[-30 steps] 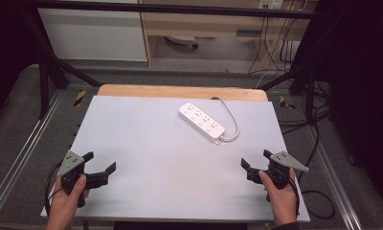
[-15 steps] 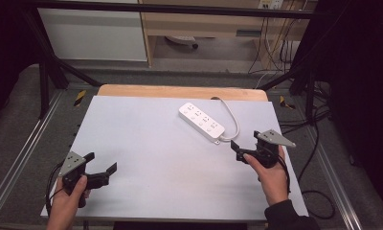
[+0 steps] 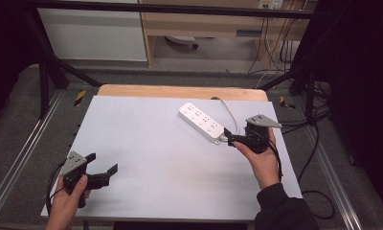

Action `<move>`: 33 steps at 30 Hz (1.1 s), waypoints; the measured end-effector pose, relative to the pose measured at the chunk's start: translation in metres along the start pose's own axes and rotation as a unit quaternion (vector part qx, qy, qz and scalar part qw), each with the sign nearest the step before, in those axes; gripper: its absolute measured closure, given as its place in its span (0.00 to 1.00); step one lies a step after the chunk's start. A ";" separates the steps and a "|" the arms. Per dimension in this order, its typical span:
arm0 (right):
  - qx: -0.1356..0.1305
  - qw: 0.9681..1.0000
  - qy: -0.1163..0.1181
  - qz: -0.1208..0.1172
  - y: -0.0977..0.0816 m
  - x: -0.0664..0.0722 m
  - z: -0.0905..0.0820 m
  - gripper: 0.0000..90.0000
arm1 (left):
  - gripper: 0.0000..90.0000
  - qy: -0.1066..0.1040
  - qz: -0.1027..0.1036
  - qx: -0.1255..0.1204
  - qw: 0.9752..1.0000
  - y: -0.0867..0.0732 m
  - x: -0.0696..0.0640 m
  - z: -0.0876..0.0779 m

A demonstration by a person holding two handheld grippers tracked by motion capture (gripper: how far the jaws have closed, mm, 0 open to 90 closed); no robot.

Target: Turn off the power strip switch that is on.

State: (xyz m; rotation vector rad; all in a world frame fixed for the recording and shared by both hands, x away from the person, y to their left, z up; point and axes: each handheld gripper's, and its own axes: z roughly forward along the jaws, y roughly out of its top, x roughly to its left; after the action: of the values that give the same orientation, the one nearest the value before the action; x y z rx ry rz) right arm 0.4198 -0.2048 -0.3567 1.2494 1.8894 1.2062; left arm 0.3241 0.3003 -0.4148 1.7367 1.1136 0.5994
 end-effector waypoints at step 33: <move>-0.035 0.999 0.022 0.033 0.011 0.006 0.062 0.92 | 0.05 0.001 -0.001 0.004 1.000 0.000 -0.001 0.003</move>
State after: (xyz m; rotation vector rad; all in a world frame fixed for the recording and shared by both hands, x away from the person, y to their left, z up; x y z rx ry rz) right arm 0.4726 -0.1745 -0.3739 1.2655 1.8328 1.3340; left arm 0.3262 0.2981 -0.4159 1.7410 1.1210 0.5970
